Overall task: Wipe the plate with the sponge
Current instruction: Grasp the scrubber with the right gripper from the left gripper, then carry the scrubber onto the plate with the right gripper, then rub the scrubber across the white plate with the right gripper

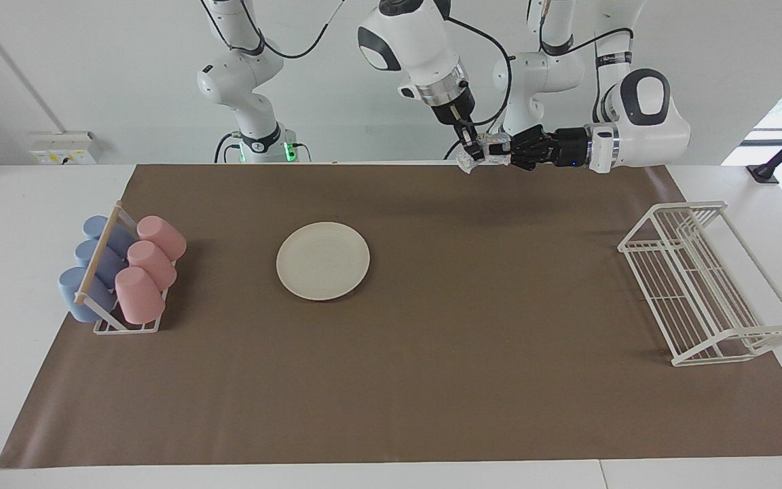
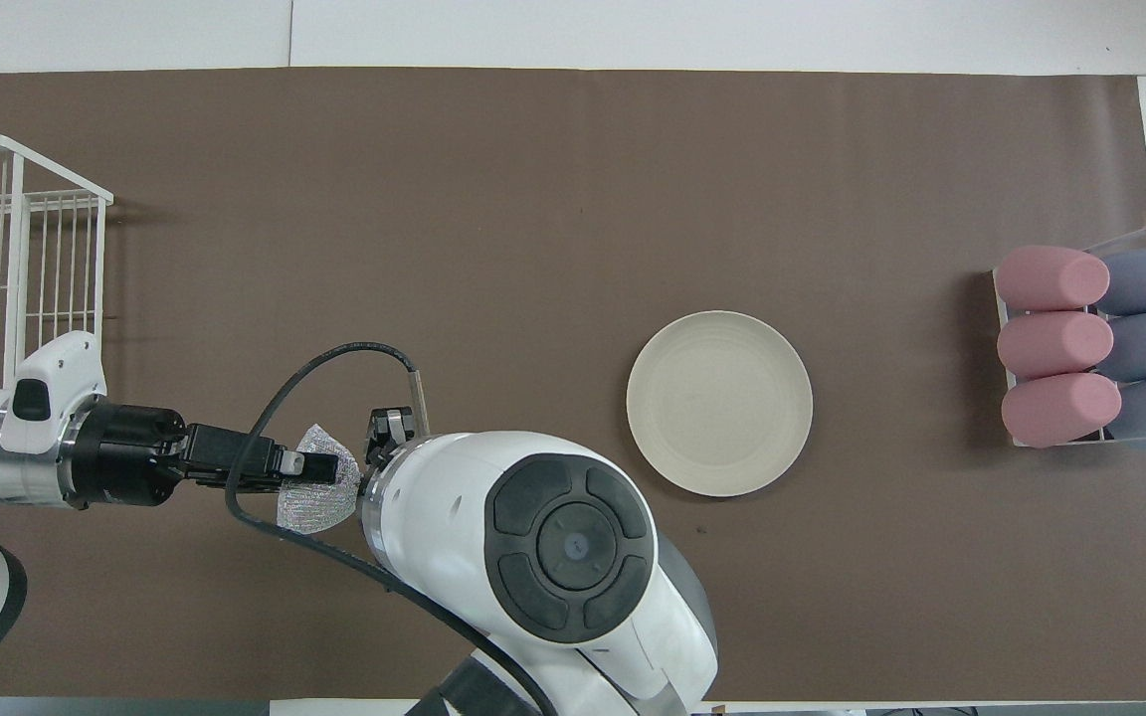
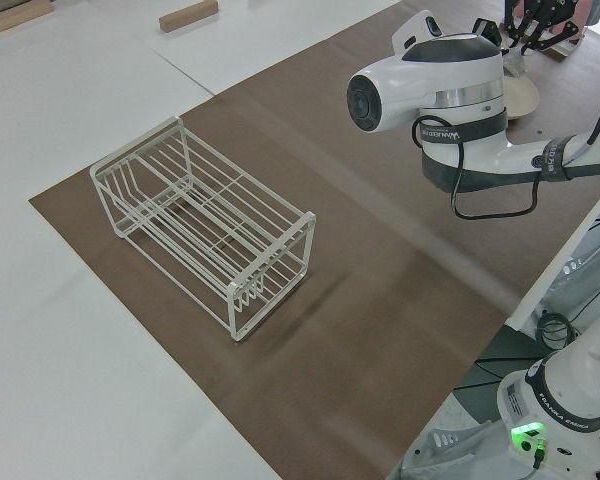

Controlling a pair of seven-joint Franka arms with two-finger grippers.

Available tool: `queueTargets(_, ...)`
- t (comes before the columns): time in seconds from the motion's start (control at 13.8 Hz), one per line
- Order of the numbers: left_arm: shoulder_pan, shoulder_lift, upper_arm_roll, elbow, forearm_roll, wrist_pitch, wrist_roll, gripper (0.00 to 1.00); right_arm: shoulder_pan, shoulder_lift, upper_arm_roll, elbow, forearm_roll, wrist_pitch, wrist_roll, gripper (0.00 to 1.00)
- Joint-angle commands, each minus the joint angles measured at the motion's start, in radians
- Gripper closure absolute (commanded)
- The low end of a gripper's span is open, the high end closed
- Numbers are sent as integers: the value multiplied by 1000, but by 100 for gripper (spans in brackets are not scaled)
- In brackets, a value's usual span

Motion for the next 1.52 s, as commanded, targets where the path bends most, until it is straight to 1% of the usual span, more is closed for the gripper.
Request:
queueTargets(0.0,2,-20,8,2,61,18,1,0,-12,-30,3,-35,-19,-12,-12,100)
queueTargets(0.15,2,-16,4,30,172,28,-20,0,-57,-53,0,-44,-21,-32,-22,100)
queueTargets(0.22,3,-16,7,33,221,36,-27,0,-103,-61,0,-76,-21,-44,-88,100)
queueTargets(0.36,14,-13,7,66,334,59,-63,0,-191,-107,-1,-203,-19,-36,-354,100)
queueTargets(0.44,12,-13,4,82,402,76,-92,0,-237,-118,-1,-247,-19,-33,-445,100)
queueTargets(0.51,12,-16,4,94,466,82,-108,0,-275,-118,-1,-277,-19,-36,-529,100)
queueTargets(0.65,12,-13,4,125,548,85,-122,0,-309,-112,-1,-346,-19,-33,-674,100)
queueTargets(0.73,8,-10,2,143,600,93,-137,0,-329,-107,-1,-398,-19,-20,-717,100)
queueTargets(0.94,-1,-6,-1,186,761,134,-171,0,-367,-131,-1,-620,-18,179,-853,100)
queueTargets(1.02,-3,-5,-5,186,784,169,-171,0,-386,-141,-1,-653,-16,198,-896,100)
queueTargets(1.16,-10,-6,-15,177,792,231,-180,0,-435,-139,0,-662,-16,198,-942,100)
queueTargets(1.31,-17,-5,-15,175,792,257,-188,0,-453,-127,0,-688,-4,209,-1016,100)
queueTargets(1.45,-18,-5,-15,175,792,275,-215,0,-457,-110,0,-693,-2,221,-1035,100)
